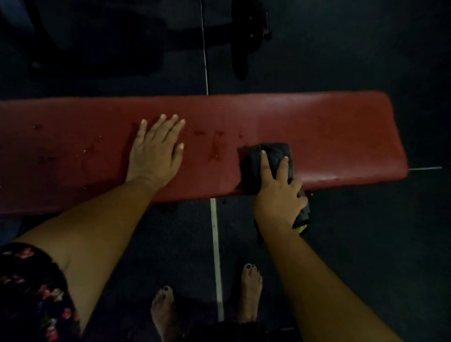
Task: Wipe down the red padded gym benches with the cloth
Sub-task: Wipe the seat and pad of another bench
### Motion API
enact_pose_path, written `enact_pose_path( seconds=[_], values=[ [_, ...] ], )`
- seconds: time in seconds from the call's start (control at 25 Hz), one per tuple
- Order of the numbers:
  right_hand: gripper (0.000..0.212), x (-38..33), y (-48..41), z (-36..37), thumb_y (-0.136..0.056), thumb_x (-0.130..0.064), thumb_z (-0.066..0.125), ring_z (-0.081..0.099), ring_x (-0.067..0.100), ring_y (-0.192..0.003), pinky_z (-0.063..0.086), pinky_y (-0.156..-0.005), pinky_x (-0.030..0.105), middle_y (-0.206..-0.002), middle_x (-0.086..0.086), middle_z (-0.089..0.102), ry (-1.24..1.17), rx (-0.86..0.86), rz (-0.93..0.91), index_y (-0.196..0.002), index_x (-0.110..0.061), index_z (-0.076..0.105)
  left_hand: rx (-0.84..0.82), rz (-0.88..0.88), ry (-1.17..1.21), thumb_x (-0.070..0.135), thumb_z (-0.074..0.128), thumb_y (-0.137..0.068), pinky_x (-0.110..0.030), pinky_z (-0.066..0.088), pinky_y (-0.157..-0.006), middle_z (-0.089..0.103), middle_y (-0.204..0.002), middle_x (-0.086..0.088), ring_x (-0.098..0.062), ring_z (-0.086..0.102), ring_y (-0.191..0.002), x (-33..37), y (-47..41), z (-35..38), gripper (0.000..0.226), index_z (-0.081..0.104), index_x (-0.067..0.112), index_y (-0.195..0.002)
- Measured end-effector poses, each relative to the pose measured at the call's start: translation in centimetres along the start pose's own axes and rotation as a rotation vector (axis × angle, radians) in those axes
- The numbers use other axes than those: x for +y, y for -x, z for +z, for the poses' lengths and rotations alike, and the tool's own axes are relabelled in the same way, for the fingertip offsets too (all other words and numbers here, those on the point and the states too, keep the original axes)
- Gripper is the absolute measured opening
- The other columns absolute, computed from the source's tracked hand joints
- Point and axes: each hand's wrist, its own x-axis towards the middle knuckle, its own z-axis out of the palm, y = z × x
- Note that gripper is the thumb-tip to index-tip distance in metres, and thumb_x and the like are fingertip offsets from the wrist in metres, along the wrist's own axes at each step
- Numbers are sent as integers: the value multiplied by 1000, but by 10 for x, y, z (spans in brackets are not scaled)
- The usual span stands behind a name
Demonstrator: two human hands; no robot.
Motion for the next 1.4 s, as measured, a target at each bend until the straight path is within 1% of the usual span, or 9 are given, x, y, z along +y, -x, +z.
enact_pose_path(
  seconds=[0.12, 0.2, 0.36, 0.56, 0.72, 0.92, 1.08, 1.2, 1.4],
  values=[
    [91, -16, 40, 24, -95, -9, 46, 29, 39, -130, 40, -91, 55, -164, 4, -9, -63, -4, 27, -150, -46, -16, -19, 21, -32, 38, 19, -97, -45, 1, -122, 36, -157, -2, -21, 25, -147, -29, 12, 3, 60, 35, 17, -151],
    [90, -23, 38, 25, -94, -11, 47, 29, 40, -128, 40, -89, 54, -164, 2, -5, -52, 20, -18, -150, -49, -11, 9, 25, -10, 36, 20, -97, -47, 3, -122, 37, -156, 0, -20, 27, -147, -37, 15, 10, 59, 37, 19, -151],
    [82, -24, -30, -9, -92, -16, 53, 32, 38, -126, 42, -88, 54, -161, -2, 11, 12, 115, -65, -150, -52, 8, 65, 31, 47, 32, 26, -97, -49, 8, -122, 41, -154, 0, -21, 29, -146, -39, 12, 15, 55, 41, 19, -149],
    [82, -50, -113, -50, -92, -18, 59, 29, 38, -129, 40, -89, 59, -159, -6, 14, -17, 48, 37, -148, -55, 12, 102, 41, 52, 32, 26, -97, -49, 11, -122, 42, -153, 1, -21, 31, -145, -42, 11, 20, 55, 43, 20, -148],
    [81, -67, -136, -52, -92, -22, 60, 32, 39, -126, 40, -90, 60, -154, -1, 21, 61, 166, 6, -149, -53, 12, 150, 47, 57, 33, 27, -96, -47, 12, -122, 43, -152, 1, -20, 32, -145, -43, 10, 22, 55, 44, 20, -147],
    [73, -56, -134, -46, -92, -24, 58, 34, 38, -124, 39, -88, 55, -146, 2, 33, 49, 280, -66, -150, -49, 20, 170, 61, 15, 38, 22, -98, -42, 14, -122, 36, -156, 4, -16, 26, -147, -42, 18, 28, 57, 37, 23, -151],
    [72, -52, -123, -27, -91, -19, 56, 37, 39, -123, 38, -89, 57, -142, 3, 37, 71, 408, -106, -150, -47, 24, 208, 62, 35, 40, 25, -98, -39, 14, -121, 36, -156, 7, -12, 26, -147, -46, 18, 31, 56, 37, 26, -150],
    [73, -56, -114, -26, -91, -19, 57, 36, 39, -123, 38, -90, 57, -143, 3, 38, 82, 390, -145, -150, -47, 24, 232, 59, 86, 33, 36, -99, -38, 14, -121, 40, -154, 8, -12, 29, -146, -46, 14, 32, 49, 43, 27, -147],
    [77, -39, -49, 3, -90, -16, 58, 37, 37, -118, 40, -87, 53, -148, 2, 32, 77, 384, -223, -150, -47, 21, 196, 26, 73, 28, 42, -101, -39, 14, -121, 39, -155, 5, -14, 28, -146, -43, 16, 28, 47, 41, 26, -148]
  ],
)
